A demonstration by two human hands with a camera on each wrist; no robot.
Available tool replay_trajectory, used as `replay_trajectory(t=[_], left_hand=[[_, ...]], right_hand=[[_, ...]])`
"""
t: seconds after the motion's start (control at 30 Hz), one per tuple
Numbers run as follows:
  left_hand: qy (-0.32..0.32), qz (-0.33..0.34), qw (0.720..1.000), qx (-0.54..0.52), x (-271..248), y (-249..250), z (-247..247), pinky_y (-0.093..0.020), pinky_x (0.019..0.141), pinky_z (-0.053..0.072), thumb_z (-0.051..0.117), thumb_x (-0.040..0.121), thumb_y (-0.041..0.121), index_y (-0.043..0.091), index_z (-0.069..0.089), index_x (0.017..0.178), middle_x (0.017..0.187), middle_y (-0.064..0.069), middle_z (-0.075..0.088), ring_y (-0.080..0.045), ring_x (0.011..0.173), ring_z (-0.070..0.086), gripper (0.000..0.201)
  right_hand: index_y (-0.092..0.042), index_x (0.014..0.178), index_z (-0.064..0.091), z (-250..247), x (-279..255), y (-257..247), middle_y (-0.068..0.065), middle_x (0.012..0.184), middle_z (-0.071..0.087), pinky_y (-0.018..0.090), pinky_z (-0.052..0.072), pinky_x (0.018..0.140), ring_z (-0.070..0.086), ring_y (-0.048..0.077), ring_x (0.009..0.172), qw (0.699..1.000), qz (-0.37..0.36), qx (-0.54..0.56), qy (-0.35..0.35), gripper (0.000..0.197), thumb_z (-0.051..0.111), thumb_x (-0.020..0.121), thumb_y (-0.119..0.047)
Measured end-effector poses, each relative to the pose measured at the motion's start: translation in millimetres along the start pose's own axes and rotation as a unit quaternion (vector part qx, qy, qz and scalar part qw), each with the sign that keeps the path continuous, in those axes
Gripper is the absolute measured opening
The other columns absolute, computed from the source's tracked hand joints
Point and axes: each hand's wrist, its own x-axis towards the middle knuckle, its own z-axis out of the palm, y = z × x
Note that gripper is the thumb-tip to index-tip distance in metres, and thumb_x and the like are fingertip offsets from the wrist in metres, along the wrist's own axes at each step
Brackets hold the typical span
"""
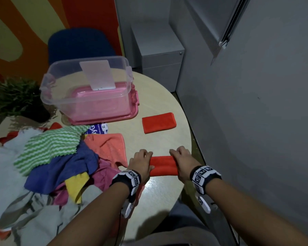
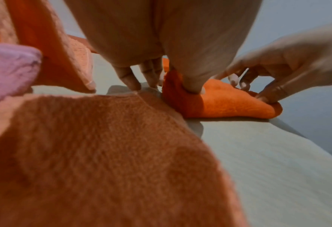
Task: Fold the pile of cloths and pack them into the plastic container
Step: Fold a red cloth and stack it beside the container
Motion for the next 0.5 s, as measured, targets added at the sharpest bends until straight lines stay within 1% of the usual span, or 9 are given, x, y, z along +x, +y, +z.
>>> replay_trajectory(t=[0.03,0.07,0.13,0.23,0.3,0.37,0.4,0.43,0.5], left_hand=[[-0.001,-0.005,1.000,0.011,0,-2,0,-0.042,0.096,0.040,0.055,0.093,0.042,0.024,0.041,0.135,0.133,-0.003,0.039,-0.024,0.118,0.041,0.047],[-0.002,-0.007,1.000,0.017,1,-2,1,-0.041,0.095,0.040,0.054,0.093,0.044,0.024,0.044,0.131,0.130,-0.003,0.040,-0.024,0.117,0.041,0.044],[-0.002,-0.008,1.000,0.024,2,-3,0,-0.040,0.093,0.041,0.054,0.093,0.045,0.022,0.048,0.126,0.126,-0.003,0.042,-0.024,0.113,0.042,0.040],[-0.007,-0.006,1.000,0.009,5,0,1,-0.039,0.092,0.042,0.055,0.093,0.039,0.021,0.047,0.119,0.122,-0.003,0.045,-0.023,0.108,0.044,0.033],[-0.021,-0.007,1.000,-0.010,5,3,0,-0.040,0.091,0.043,0.055,0.092,0.033,0.022,0.045,0.114,0.118,-0.003,0.049,-0.023,0.104,0.046,0.026],[-0.040,-0.024,0.998,-0.046,5,6,-4,-0.041,0.090,0.043,0.056,0.092,0.029,0.024,0.044,0.109,0.111,-0.002,0.055,-0.022,0.099,0.049,0.022],[-0.048,-0.034,0.996,-0.069,5,7,-7,-0.042,0.091,0.044,0.057,0.091,0.029,0.025,0.045,0.108,0.108,-0.001,0.057,-0.022,0.098,0.052,0.021],[-0.056,-0.042,0.994,-0.089,7,6,-9,-0.042,0.092,0.045,0.059,0.090,0.029,0.027,0.046,0.108,0.106,0.001,0.059,-0.021,0.098,0.054,0.022],[-0.074,-0.044,0.989,-0.119,11,4,-15,-0.041,0.094,0.046,0.061,0.089,0.032,0.028,0.051,0.112,0.107,0.003,0.060,-0.020,0.100,0.057,0.025]], right_hand=[[-0.022,0.143,0.037,-1,2,1,0.003,0.132,0.032,0.038,0.047,0.102,0.040,0.022,0.118,1.000,0.008,-0.018,-0.010,0.098,0.084,0.058,-0.014],[-0.020,0.141,0.041,-1,4,2,0.004,0.132,0.032,0.038,0.047,0.102,0.039,0.023,0.118,0.999,0.015,-0.031,-0.018,0.091,0.083,0.061,-0.016],[-0.020,0.132,0.048,-3,6,2,0.003,0.129,0.035,0.038,0.047,0.101,0.041,0.023,0.117,0.999,0.024,-0.031,-0.022,0.071,0.078,0.069,-0.019],[-0.023,0.118,0.050,-4,9,3,0.000,0.120,0.041,0.039,0.048,0.097,0.045,0.021,0.111,0.999,0.031,-0.003,-0.024,0.048,0.071,0.075,-0.020],[-0.027,0.107,0.047,-5,9,3,-0.001,0.113,0.043,0.040,0.050,0.093,0.051,0.021,0.105,0.998,0.029,0.028,-0.043,0.039,0.068,0.076,-0.017],[-0.029,0.102,0.043,-5,10,6,-0.001,0.111,0.045,0.039,0.051,0.089,0.054,0.021,0.100,0.995,0.034,0.065,-0.064,0.038,0.067,0.076,-0.016],[-0.029,0.106,0.043,-5,10,7,0.000,0.112,0.047,0.038,0.051,0.089,0.055,0.021,0.099,0.994,0.038,0.079,-0.072,0.041,0.068,0.076,-0.017],[-0.028,0.113,0.043,-6,11,9,0.000,0.115,0.049,0.036,0.052,0.089,0.055,0.020,0.100,0.992,0.042,0.085,-0.081,0.048,0.070,0.075,-0.019],[-0.023,0.126,0.045,-11,13,12,0.001,0.118,0.055,0.034,0.053,0.089,0.058,0.019,0.103,0.989,0.052,0.088,-0.110,0.061,0.076,0.073,-0.024]])
